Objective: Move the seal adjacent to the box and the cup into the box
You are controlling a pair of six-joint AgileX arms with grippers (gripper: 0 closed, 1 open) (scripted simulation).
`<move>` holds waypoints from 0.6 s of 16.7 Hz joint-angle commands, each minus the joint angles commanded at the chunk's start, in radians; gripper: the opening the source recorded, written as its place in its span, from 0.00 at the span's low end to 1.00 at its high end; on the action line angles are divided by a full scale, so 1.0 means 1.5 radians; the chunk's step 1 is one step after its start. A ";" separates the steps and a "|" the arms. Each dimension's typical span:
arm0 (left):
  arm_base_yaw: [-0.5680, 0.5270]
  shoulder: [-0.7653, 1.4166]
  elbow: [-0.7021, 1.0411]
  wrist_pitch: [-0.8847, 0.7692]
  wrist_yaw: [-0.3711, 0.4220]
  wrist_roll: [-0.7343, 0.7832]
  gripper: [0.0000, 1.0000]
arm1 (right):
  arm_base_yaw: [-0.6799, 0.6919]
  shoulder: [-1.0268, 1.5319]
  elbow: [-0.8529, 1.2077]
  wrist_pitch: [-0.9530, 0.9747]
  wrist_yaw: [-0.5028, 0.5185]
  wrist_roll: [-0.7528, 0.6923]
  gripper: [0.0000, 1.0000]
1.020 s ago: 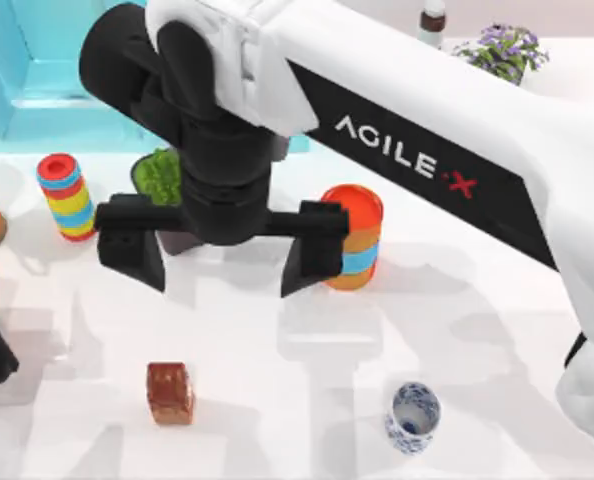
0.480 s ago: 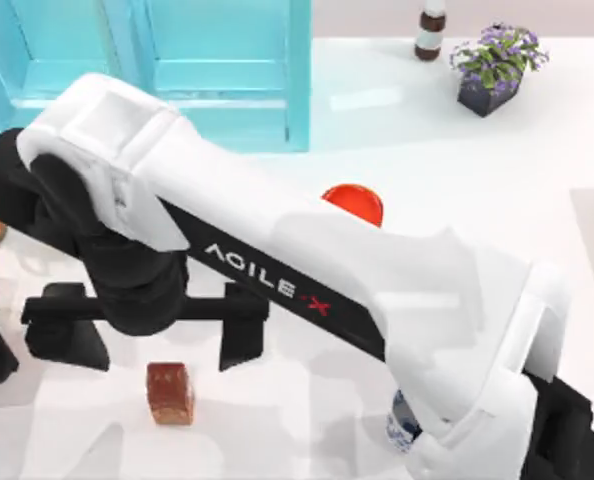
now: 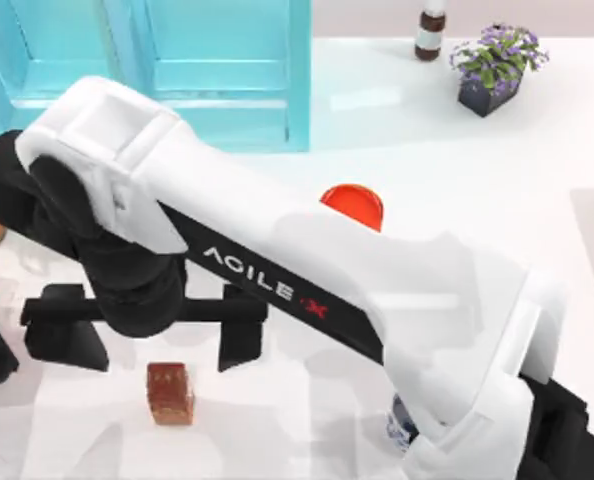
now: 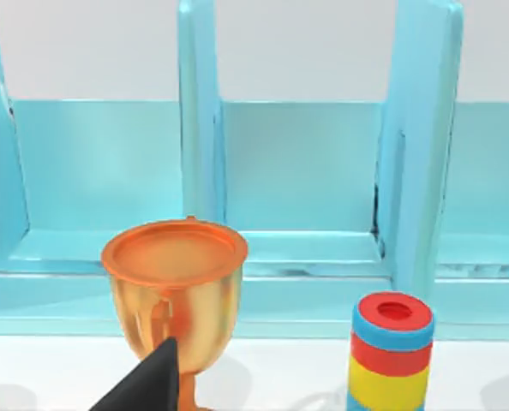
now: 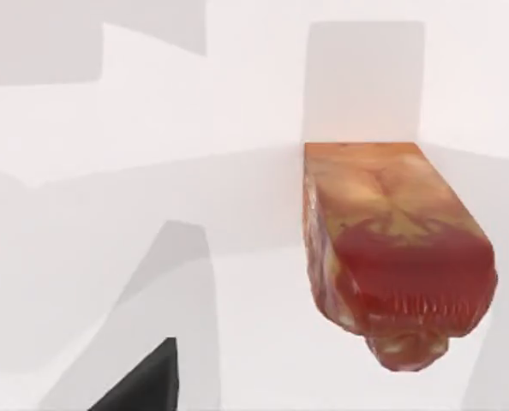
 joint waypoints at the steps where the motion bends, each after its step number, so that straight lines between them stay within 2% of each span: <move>1: 0.000 0.000 0.000 0.000 0.000 0.000 1.00 | 0.001 0.013 0.016 -0.004 0.000 0.000 1.00; 10: 0.000 0.000 0.000 0.000 0.000 0.000 1.00 | 0.003 0.249 0.344 -0.092 0.004 0.003 1.00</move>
